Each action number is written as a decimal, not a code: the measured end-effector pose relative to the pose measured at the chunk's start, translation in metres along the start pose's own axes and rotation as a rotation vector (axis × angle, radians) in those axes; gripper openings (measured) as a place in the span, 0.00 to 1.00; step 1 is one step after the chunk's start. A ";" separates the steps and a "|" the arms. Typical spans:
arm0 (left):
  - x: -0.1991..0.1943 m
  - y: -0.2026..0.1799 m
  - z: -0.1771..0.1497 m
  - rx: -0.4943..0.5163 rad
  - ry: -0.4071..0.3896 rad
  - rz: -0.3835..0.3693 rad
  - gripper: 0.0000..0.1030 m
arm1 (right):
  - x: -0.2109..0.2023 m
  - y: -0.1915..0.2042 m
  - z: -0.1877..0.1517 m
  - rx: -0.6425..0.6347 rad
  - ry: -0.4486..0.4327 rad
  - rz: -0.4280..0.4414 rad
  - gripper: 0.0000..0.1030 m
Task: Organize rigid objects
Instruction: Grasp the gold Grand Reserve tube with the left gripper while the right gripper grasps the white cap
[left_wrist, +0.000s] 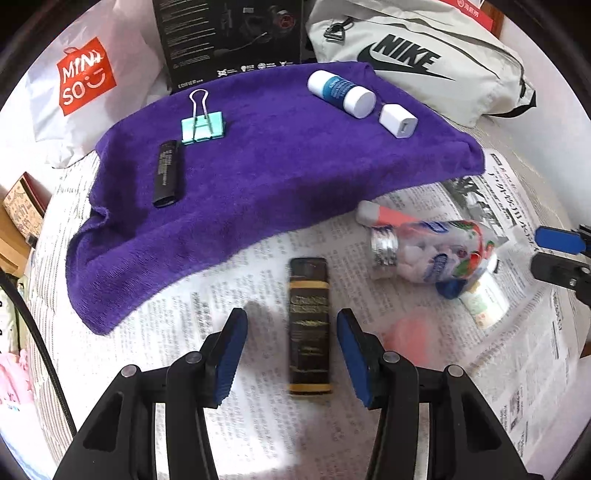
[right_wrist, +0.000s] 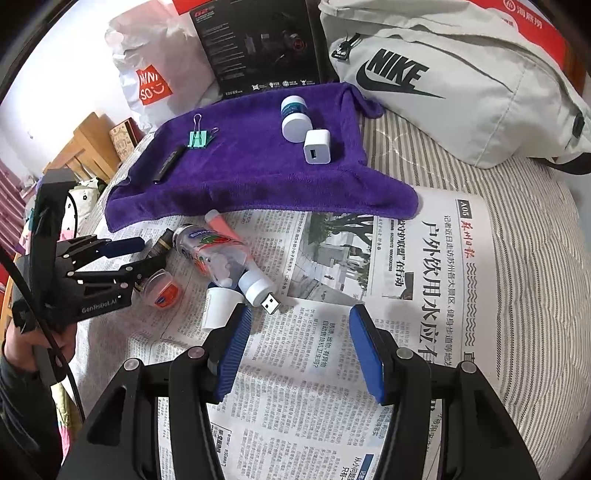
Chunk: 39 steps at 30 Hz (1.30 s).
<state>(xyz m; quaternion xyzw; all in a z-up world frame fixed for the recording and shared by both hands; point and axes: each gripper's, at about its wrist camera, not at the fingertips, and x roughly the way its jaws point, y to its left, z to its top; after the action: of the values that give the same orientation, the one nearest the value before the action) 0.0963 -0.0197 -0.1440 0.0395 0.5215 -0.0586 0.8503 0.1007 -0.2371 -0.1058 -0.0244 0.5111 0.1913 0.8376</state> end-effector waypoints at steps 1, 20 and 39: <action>-0.001 -0.002 -0.002 0.006 -0.003 0.001 0.47 | 0.001 0.001 0.001 -0.006 0.003 -0.004 0.54; -0.002 0.017 -0.003 -0.063 -0.043 -0.017 0.34 | 0.041 0.033 0.012 -0.206 0.059 -0.036 0.51; 0.000 0.021 -0.002 -0.102 -0.076 -0.011 0.22 | 0.040 0.010 0.006 -0.158 0.035 -0.076 0.23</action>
<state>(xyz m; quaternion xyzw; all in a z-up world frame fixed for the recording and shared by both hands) 0.0980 0.0011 -0.1449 -0.0090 0.4915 -0.0381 0.8700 0.1189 -0.2146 -0.1357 -0.1131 0.5079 0.1985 0.8305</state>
